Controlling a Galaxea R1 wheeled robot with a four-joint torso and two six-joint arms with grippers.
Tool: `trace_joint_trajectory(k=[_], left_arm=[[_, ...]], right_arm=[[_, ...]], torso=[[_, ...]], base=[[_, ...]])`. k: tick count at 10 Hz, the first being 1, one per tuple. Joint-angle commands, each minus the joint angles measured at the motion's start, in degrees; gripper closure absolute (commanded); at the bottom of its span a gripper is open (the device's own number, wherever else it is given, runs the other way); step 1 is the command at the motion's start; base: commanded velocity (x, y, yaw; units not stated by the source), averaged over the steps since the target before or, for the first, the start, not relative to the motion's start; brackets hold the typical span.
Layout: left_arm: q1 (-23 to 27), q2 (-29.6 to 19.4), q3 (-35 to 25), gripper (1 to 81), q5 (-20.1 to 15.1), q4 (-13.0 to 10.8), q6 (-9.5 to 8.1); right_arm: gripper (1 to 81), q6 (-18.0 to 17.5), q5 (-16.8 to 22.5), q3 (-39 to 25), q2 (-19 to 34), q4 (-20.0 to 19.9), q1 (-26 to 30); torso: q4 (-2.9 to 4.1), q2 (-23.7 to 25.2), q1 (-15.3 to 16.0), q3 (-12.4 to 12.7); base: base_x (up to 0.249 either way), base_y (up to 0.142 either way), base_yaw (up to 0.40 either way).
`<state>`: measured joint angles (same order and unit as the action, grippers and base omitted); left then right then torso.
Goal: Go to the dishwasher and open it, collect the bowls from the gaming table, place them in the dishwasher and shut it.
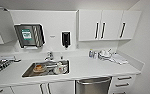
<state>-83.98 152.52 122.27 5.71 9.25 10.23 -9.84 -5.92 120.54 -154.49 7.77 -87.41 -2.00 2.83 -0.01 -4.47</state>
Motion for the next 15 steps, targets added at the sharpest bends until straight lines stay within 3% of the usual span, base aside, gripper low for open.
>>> trace_joint_trajectory(k=[1, 15], left_arm=[[2.99, -1.16, -0.72, 1.0, -3.16, 0.42, -0.12], [2.99, -1.07, -0.89, 1.0, -3.16, 0.33, -0.12]], right_arm=[[1.0, 0.17, 2.76, -0.40, 0.39, 0.85, 2.81], [1.0, 0.17, 2.76, 0.39, 0.12, 0.94, 2.98]], torso=[[0.00, 0.00, 0.01, 0.00], [0.00, -0.02, 0.01, 0.00]], base=[[0.134, 0.000, 0.000], [0.124, 0.000, 0.000]])
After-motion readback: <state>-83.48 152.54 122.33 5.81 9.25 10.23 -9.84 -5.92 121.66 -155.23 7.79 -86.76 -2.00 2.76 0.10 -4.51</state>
